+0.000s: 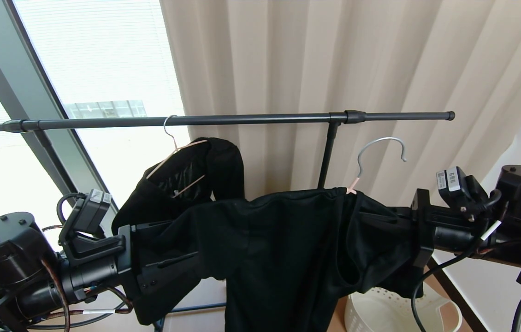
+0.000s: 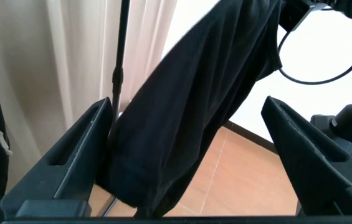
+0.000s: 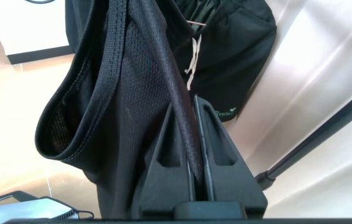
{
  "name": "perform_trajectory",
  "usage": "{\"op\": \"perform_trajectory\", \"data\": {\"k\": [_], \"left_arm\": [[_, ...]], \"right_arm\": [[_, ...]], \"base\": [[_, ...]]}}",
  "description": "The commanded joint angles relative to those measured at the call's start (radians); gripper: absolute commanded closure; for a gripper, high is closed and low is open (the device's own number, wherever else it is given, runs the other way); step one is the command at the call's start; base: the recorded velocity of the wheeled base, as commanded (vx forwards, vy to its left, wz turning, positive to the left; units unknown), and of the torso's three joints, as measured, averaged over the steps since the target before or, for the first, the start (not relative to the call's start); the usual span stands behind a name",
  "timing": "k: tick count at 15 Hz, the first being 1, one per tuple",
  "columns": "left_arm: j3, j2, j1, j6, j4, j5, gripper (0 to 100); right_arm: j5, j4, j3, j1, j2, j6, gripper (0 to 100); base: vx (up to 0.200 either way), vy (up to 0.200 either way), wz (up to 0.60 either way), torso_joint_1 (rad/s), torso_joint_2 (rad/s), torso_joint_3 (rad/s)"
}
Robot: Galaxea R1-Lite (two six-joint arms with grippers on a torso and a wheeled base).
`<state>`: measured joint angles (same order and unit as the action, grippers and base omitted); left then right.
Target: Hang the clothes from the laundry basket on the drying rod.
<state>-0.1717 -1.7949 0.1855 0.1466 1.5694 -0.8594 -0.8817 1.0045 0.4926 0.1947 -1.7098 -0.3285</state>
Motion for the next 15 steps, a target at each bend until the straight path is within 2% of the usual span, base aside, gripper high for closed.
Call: {"op": "perform_trajectory", "data": {"k": [1,4,5,15], "left_arm": [[-0.002,-0.018,-0.003,0.001,0.001,0.000,0],[0.000,-0.020,-0.003,0.001,0.001,0.003,0],[0.000,-0.020,-0.003,0.001,0.001,0.003,100],[0.000,-0.047,-0.008,0.002,0.001,0.003,100]], "right_arm": [[0.000,0.000,0.001,0.000,-0.001,0.000,100],[0.000,0.000,0.001,0.000,-0.002,0.000,100],[0.000,0.000,0.001,0.000,-0.002,-0.001,100],[0.001,0.002,0.004,-0.004,-0.007,-0.001,100]], "base": [[0.000,0.000,0.00,0.000,0.00,0.000],[0.000,0.000,0.00,0.000,0.00,0.000],[0.000,0.000,0.00,0.000,0.00,0.000],[0.000,0.000,0.00,0.000,0.00,0.000]]}}
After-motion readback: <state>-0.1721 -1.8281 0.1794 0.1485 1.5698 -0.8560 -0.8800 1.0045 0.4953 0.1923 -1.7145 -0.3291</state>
